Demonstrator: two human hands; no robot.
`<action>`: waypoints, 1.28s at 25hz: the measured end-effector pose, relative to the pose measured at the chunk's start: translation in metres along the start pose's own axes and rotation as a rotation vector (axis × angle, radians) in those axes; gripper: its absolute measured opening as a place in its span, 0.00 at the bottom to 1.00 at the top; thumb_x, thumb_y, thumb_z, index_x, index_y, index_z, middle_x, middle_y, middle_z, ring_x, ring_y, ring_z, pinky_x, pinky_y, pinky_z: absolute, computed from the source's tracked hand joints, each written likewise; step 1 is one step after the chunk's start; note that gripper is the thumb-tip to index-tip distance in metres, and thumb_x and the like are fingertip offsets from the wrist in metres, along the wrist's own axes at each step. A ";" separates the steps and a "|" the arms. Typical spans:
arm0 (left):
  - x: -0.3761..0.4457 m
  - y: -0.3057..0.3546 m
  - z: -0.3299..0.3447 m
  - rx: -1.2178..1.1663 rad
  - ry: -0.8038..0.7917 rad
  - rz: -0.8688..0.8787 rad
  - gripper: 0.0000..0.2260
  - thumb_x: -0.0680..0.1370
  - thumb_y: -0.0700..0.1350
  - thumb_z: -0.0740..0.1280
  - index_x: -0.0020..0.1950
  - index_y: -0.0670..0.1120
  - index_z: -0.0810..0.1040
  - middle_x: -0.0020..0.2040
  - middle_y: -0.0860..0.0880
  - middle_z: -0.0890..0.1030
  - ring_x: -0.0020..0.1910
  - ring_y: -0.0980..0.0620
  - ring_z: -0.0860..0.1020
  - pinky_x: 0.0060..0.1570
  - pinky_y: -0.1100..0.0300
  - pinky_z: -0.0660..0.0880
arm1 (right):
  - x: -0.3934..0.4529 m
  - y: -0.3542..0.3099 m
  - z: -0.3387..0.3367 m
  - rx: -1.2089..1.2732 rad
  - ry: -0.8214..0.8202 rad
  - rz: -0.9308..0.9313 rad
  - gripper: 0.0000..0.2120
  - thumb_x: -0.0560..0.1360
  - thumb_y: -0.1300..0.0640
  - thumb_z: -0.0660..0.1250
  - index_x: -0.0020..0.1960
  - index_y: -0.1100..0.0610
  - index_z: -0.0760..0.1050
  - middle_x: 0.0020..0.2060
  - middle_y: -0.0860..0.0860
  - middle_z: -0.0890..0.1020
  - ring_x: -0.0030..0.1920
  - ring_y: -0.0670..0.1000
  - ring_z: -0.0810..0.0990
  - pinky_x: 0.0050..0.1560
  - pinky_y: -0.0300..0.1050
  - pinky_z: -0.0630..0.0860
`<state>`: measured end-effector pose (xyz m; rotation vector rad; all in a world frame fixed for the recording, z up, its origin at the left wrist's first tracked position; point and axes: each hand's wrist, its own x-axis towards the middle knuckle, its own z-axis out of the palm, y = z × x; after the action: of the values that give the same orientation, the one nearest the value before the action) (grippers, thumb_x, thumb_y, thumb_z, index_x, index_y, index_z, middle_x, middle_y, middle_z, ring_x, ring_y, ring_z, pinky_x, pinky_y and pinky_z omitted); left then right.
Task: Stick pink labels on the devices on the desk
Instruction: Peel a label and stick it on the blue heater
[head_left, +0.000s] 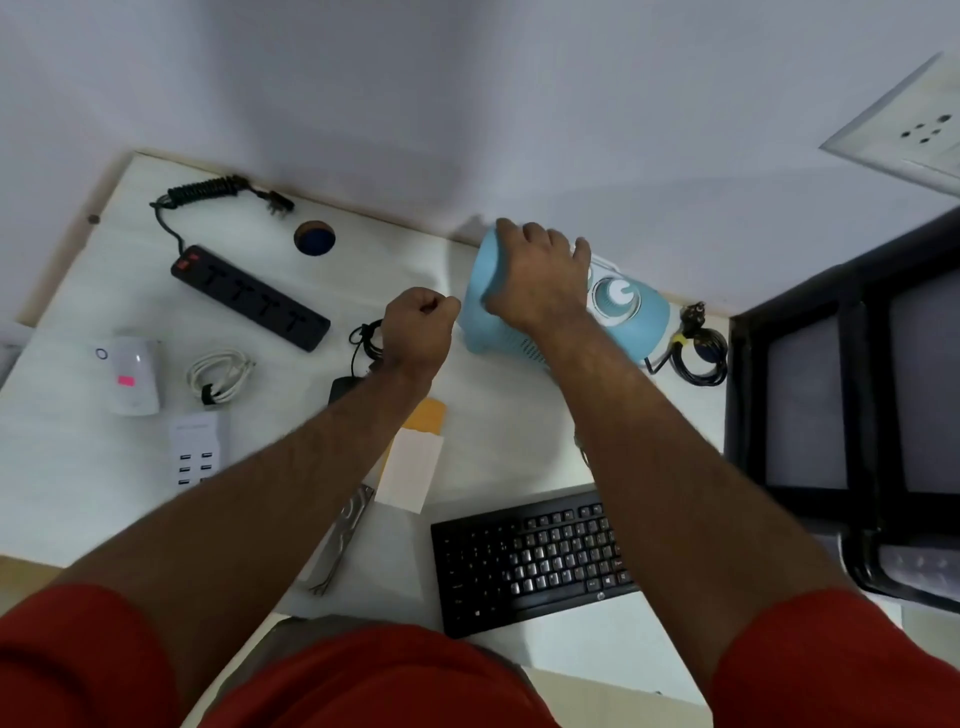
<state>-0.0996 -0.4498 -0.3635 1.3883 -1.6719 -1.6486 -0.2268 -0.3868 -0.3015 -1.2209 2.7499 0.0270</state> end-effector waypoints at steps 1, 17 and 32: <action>0.002 0.000 0.001 -0.001 0.005 -0.006 0.14 0.67 0.48 0.65 0.36 0.36 0.75 0.32 0.43 0.75 0.33 0.49 0.73 0.35 0.54 0.71 | 0.009 -0.003 -0.003 -0.026 -0.081 0.000 0.40 0.64 0.47 0.74 0.72 0.52 0.64 0.64 0.56 0.77 0.64 0.63 0.74 0.65 0.61 0.66; -0.004 0.028 0.018 -0.045 -0.082 -0.021 0.15 0.68 0.49 0.66 0.38 0.35 0.75 0.33 0.44 0.74 0.34 0.48 0.71 0.36 0.54 0.69 | -0.053 0.054 -0.019 0.383 0.229 0.239 0.44 0.56 0.43 0.77 0.70 0.47 0.66 0.57 0.49 0.79 0.57 0.56 0.78 0.53 0.54 0.76; -0.047 0.104 0.026 0.135 -0.276 0.268 0.06 0.74 0.42 0.67 0.37 0.47 0.79 0.41 0.43 0.83 0.42 0.42 0.81 0.45 0.48 0.78 | -0.194 0.116 -0.006 1.921 0.610 0.538 0.33 0.66 0.63 0.75 0.68 0.56 0.68 0.51 0.52 0.80 0.43 0.48 0.81 0.28 0.39 0.75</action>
<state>-0.1381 -0.4171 -0.2582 0.9709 -2.0566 -1.6532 -0.1848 -0.1661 -0.2755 0.1446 1.6726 -2.3578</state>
